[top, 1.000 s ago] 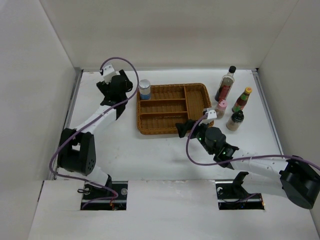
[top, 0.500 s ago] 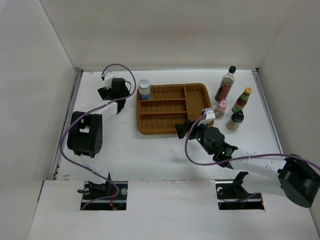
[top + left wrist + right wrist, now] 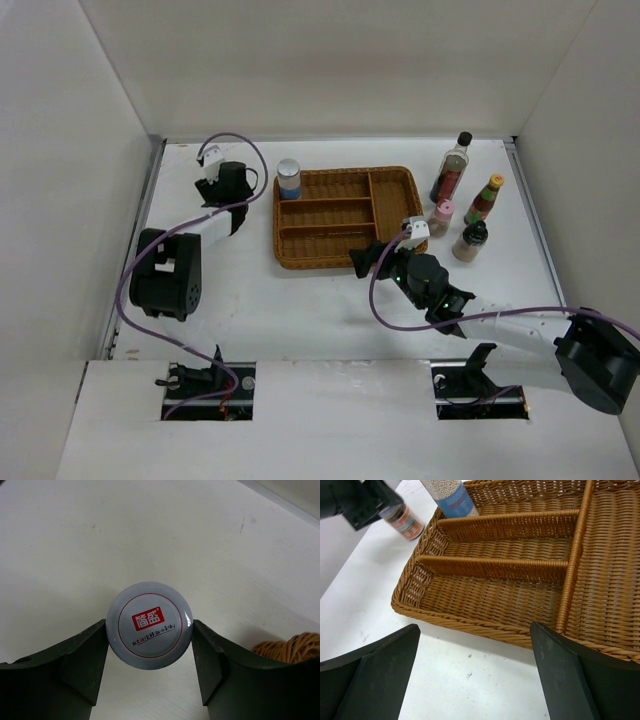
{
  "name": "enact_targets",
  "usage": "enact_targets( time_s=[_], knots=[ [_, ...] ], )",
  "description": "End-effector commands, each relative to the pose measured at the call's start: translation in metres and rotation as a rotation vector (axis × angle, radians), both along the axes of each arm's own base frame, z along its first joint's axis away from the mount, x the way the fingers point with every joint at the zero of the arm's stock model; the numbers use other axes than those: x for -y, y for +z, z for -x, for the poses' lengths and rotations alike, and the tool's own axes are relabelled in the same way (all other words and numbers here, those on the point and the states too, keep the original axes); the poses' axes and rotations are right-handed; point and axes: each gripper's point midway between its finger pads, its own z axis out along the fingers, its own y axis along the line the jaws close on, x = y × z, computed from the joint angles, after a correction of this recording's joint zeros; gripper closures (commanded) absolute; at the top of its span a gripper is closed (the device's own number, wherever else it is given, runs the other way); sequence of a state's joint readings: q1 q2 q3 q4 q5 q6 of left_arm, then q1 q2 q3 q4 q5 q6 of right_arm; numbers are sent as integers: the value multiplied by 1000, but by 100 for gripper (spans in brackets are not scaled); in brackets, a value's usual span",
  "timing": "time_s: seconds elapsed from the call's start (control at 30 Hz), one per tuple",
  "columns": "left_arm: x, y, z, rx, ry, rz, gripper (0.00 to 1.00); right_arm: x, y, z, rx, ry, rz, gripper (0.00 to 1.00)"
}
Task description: Organize the condiment bottles
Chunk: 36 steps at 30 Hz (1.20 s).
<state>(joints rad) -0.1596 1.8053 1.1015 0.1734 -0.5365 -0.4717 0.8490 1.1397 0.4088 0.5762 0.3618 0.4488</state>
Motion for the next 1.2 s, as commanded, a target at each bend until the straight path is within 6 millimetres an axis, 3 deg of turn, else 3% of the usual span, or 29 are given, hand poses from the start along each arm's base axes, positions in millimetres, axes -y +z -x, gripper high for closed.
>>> enact_targets(
  time_s=[0.0, 0.1, 0.23, 0.4, 0.5, 0.7, 0.87, 1.17],
  knots=[
    [-3, 68, 21, 185, 54, -4, 68, -5, 21, -4, 41, 6, -62, 2],
    [17, 92, 47, 243, 22, -2, 68, -5, 19, -5, 36, 4, -53, 2],
    [55, 108, 74, 273, -74, 20, 68, -3, 21, -4, 40, 3, -64, 2],
    [90, 136, 97, 311, -174, 50, 68, 0, 26, -3, 53, -4, -77, 2],
    [114, 147, 101, 331, -235, 70, 68, 2, 28, -3, 57, -8, -74, 2],
    [167, 166, 82, 364, -370, 120, 68, 3, 30, -2, 62, -13, -77, 2],
    [182, 155, 69, 339, -395, 111, 68, 5, 31, -2, 65, -16, -77, 2],
    [200, 102, 54, 231, -433, 82, 68, 4, 31, -3, 66, -17, -74, 2]
  ],
)
